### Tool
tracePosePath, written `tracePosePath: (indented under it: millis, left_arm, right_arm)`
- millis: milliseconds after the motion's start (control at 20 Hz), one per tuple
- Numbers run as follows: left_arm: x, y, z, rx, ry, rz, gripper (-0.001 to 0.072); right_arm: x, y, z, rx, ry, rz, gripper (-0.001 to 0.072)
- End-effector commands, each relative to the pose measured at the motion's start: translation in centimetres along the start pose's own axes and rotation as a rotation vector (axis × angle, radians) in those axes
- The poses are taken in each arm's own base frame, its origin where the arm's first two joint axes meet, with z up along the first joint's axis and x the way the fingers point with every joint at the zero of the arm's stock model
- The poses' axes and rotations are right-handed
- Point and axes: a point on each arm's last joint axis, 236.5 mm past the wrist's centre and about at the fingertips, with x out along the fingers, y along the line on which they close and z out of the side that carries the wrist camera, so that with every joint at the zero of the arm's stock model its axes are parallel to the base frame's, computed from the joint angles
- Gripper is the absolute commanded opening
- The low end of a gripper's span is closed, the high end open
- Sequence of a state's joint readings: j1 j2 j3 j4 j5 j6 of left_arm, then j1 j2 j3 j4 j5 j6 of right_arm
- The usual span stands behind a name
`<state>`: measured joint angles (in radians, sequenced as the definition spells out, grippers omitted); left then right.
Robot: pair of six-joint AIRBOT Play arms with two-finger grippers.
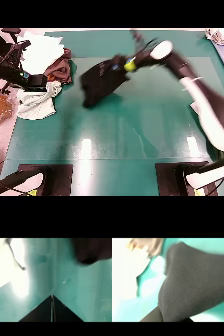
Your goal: Fold the shirts.
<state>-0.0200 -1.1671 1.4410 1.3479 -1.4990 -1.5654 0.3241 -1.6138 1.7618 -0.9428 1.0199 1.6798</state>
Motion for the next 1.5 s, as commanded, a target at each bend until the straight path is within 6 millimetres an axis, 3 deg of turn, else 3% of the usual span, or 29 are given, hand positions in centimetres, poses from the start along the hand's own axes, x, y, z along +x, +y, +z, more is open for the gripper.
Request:
tracePosePath:
  millis: [0, 100, 250, 450, 700, 950, 1150, 1350, 1450]
  left_arm:
    - [-0.2, -3.0, 0.4, -0.011, -0.015, -0.128, 0.0023]
    - [-0.4, -4.2, 0.4, -0.015, -0.015, -0.177, 0.0023]
    - [-0.6, -5.2, 0.4, -0.018, -0.015, -0.221, 0.0023]
    - [-0.6, -5.4, 0.6, -0.028, -0.024, -0.230, 0.0023]
    - [-0.6, -5.4, 1.0, -0.053, -0.038, -0.231, 0.0023]
    - [-0.7, -5.4, 1.0, -0.053, -0.038, -0.231, 0.0023]
    - [-0.7, -5.4, 1.1, -0.053, -0.042, -0.234, 0.0023]
    - [-0.7, -5.5, 1.0, -0.053, -0.038, -0.235, 0.0023]
    - [-0.7, -5.5, 1.1, -0.053, -0.040, -0.235, 0.0023]
  right_arm:
    - [-14.0, -8.9, 4.2, 0.108, -0.103, -0.358, 0.0012]
    - [-21.0, -13.9, 5.9, 0.223, -0.176, -0.448, 0.0012]
    - [-30.1, -21.7, 5.7, 0.415, -0.264, -0.559, 0.0012]
    - [-38.6, -28.2, 3.0, 0.582, -0.344, -0.635, 0.0012]
    - [-43.2, -30.0, 0.8, 0.677, -0.398, -0.594, 0.0012]
    - [-47.2, -29.7, -0.9, 0.708, -0.469, -0.644, 0.0012]
    - [-48.1, -29.7, -3.9, 0.784, -0.405, -0.678, 0.0012]
    - [-50.0, -32.0, -7.6, 0.872, -0.336, -0.849, 0.0013]
    - [-50.0, -33.3, -9.8, 0.938, -0.255, -0.898, 0.0014]
